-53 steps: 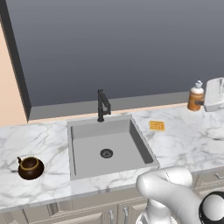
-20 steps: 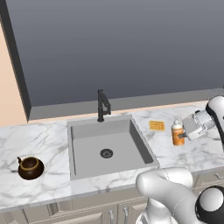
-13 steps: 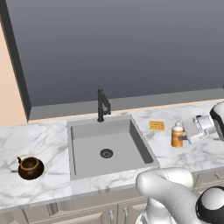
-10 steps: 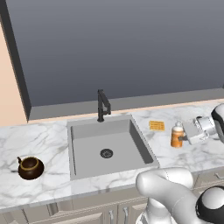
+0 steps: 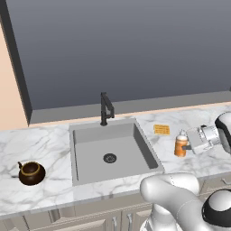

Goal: Open the cabinet. Pick the soap dispenser and place it next to the sink. Then close the cabinet.

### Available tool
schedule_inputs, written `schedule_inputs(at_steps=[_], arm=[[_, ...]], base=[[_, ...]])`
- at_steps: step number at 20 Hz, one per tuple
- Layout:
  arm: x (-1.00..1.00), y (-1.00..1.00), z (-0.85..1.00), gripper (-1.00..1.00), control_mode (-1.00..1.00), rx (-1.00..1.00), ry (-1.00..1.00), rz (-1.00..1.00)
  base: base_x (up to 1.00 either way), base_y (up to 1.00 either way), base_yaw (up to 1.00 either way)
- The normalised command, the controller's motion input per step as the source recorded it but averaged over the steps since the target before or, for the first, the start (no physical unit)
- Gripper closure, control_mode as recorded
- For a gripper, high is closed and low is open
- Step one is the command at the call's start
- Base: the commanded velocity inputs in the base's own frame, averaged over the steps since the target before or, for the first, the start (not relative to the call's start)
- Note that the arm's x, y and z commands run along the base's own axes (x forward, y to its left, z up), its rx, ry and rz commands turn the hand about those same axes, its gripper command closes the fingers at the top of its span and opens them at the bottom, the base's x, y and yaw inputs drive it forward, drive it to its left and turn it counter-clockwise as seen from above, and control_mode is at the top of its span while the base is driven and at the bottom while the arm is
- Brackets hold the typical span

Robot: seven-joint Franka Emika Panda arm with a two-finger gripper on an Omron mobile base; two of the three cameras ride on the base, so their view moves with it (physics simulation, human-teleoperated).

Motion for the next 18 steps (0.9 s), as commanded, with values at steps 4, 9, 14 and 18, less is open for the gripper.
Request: schedule_inputs(at_steps=[4, 9, 14, 18], arm=[[0.04, 0.01, -0.15, 1.00, -1.00, 0.00, -0.16, 0.00], [0.06, 0.00, -0.25, 1.00, -1.00, 0.00, -0.19, 0.00], [0.00, 0.00, -0.01, 1.00, -1.00, -0.01, -0.13, 0.00], [0.01, 0.00, 0.00, 1.00, -1.00, -0.09, -0.06, 0.00]], base=[[0.00, 0.00, 0.00], [0.00, 0.00, 0.00], [0.00, 0.00, 0.00], [0.00, 0.00, 0.00]])
